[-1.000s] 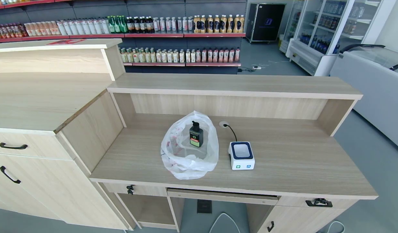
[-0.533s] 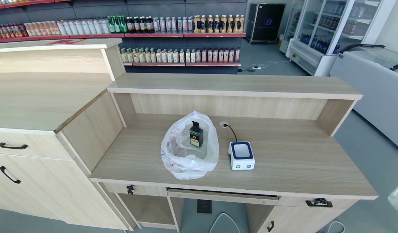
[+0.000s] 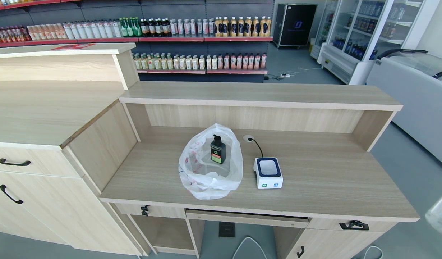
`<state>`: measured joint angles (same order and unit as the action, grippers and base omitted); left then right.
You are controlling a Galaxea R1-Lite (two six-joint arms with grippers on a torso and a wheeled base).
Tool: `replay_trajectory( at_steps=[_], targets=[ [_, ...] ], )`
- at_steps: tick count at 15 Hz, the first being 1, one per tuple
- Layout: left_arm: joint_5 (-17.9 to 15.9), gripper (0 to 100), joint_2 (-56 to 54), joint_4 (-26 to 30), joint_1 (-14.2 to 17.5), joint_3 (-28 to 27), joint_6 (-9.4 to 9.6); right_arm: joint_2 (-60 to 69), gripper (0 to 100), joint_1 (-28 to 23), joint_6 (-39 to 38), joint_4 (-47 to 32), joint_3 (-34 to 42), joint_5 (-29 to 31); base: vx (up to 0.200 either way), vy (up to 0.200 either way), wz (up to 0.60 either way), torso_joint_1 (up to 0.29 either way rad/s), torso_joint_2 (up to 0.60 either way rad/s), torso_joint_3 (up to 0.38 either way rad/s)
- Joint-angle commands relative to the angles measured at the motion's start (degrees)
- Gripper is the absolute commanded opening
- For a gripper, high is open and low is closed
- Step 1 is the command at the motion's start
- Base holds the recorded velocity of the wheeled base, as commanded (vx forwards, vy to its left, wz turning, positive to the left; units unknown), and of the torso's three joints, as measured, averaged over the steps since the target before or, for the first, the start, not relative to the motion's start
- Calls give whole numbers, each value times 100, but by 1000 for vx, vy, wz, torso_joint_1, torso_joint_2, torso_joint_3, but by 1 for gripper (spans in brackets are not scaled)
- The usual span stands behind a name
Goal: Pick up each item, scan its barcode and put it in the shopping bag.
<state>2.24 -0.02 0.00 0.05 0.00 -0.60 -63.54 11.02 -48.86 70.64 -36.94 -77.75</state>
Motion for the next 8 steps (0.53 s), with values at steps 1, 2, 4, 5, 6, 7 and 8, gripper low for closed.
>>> replay_trajectory(
  at_steps=[1,2,4,5,6,7,8],
  targets=[
    [4,100,2,0,4,0,-2,-18,0,5,-1,2,2,-3,0,0,0,0,0,0],
    [4,100,2,0,4,0,-2,-10,0,5,-1,-7,2,-3,0,0,0,0,0,0],
    [4,100,2,0,4,0,-2,-1,0,-3,-1,2,11,-3,0,0,0,0,0,0],
    [-5,100,2,0,4,0,-2,8,0,-3,8,2,29,-3,0,0,0,0,0,0],
    [4,100,2,0,4,0,-2,17,0,-12,-1,2,46,-3,0,0,0,0,0,0],
    [4,100,2,0,4,0,-2,17,0,-39,8,2,46,-3,0,0,0,0,0,0],
    [4,100,2,0,4,0,-2,8,0,-39,-1,2,46,6,0,0,0,0,0,0]
  ],
)
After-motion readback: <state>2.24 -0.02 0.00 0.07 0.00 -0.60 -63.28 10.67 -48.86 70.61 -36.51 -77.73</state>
